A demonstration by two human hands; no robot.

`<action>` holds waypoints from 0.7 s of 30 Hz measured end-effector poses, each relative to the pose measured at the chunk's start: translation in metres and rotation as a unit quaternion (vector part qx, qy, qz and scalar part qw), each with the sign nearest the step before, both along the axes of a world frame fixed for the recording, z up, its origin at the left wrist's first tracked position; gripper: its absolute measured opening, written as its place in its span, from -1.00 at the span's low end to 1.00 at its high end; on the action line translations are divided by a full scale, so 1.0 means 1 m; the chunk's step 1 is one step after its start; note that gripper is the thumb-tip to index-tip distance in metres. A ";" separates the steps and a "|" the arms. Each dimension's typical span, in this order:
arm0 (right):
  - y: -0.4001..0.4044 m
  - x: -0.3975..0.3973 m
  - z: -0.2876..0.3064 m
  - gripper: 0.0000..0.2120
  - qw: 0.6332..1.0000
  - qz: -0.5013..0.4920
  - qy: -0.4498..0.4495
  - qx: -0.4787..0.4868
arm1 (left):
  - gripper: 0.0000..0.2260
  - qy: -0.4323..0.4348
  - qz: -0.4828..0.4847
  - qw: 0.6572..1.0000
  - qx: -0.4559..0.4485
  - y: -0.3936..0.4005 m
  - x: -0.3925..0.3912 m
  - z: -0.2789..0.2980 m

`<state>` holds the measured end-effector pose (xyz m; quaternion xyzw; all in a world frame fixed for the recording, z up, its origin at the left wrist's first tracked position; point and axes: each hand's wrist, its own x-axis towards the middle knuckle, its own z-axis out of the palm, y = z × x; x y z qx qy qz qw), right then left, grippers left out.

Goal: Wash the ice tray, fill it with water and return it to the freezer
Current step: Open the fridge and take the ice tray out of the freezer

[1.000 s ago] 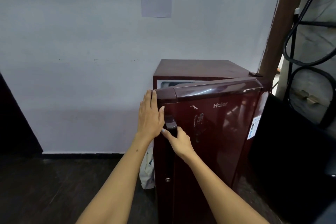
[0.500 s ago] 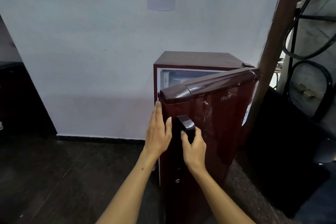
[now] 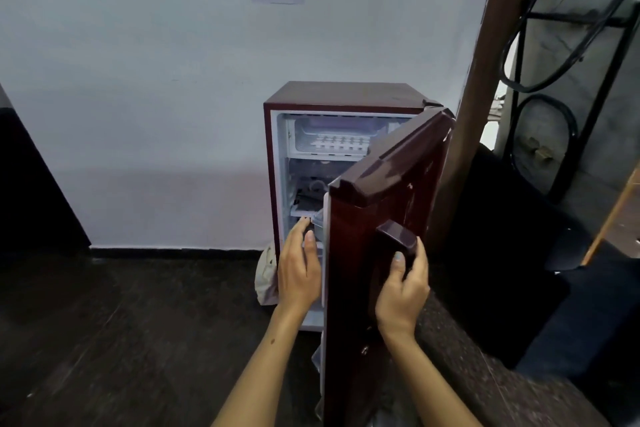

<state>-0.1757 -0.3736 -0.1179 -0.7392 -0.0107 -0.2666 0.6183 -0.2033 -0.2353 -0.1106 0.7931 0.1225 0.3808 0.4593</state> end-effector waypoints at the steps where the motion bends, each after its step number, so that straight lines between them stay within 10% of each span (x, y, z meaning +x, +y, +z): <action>1: -0.010 0.000 -0.001 -0.51 1.000 -0.001 0.001 0.012 | -0.42 0.003 -0.005 1.000 0.004 -0.004 0.000 0.000; 9: -0.065 -0.014 0.018 -0.46 0.978 -0.181 -0.052 0.086 | -0.63 0.072 -0.056 0.994 0.056 -0.039 0.017 -0.006; 15: -0.066 -0.048 0.025 -0.50 0.926 -0.082 -0.298 -0.215 | -0.47 0.115 -0.118 0.956 0.241 -0.057 0.040 -0.020; 21: -0.063 -0.026 0.006 -0.49 0.870 -0.025 -0.111 -0.479 | -0.45 0.152 -0.141 0.864 0.458 -0.090 0.068 -0.034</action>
